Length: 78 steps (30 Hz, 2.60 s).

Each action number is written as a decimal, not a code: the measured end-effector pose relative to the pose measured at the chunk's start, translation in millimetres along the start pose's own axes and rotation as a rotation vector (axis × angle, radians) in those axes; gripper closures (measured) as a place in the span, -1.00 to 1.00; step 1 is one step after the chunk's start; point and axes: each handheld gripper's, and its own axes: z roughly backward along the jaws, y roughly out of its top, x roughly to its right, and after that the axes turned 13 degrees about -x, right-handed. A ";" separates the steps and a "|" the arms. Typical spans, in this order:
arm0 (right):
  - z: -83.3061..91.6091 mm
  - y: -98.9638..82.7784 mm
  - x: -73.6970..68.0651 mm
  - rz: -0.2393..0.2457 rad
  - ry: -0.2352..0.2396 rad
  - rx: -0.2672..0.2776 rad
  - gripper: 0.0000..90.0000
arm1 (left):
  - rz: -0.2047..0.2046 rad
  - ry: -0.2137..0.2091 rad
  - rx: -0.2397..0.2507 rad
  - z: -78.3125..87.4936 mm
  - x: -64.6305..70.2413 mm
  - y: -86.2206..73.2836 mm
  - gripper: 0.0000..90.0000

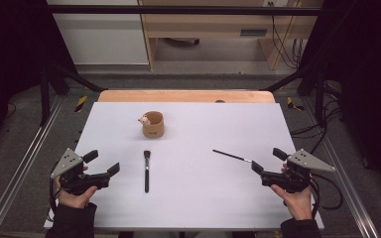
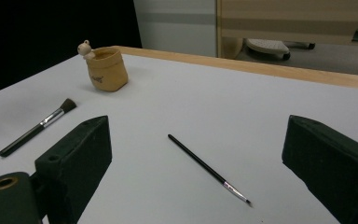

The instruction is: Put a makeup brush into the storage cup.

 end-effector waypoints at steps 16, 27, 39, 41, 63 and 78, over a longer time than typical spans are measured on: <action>2.8 0.2 1.2 0.002 -0.014 0.000 -0.81 | 0.005 0.009 0.000 1.5 -3.0 -1.9 -0.86; 0.1 1.8 -1.7 0.008 -0.005 -0.016 -0.81 | 0.003 0.012 -0.002 1.8 -4.0 -2.7 -0.86; -8.2 4.0 -6.1 0.020 0.000 -0.031 -0.80 | 0.002 0.013 -0.001 1.5 -4.4 -3.1 -0.86; -9.9 4.4 -6.8 0.018 -0.002 -0.036 -0.80 | 0.004 0.012 -0.001 1.4 -4.4 -3.2 -0.86; -56.6 20.5 -18.4 0.059 -0.004 -0.144 -0.75 | -0.012 0.009 -0.019 -3.5 0.8 -3.8 -0.86; -88.4 26.5 -19.8 0.071 -0.024 -0.228 -0.71 | -0.021 0.009 -0.027 -6.1 3.2 -4.2 -0.86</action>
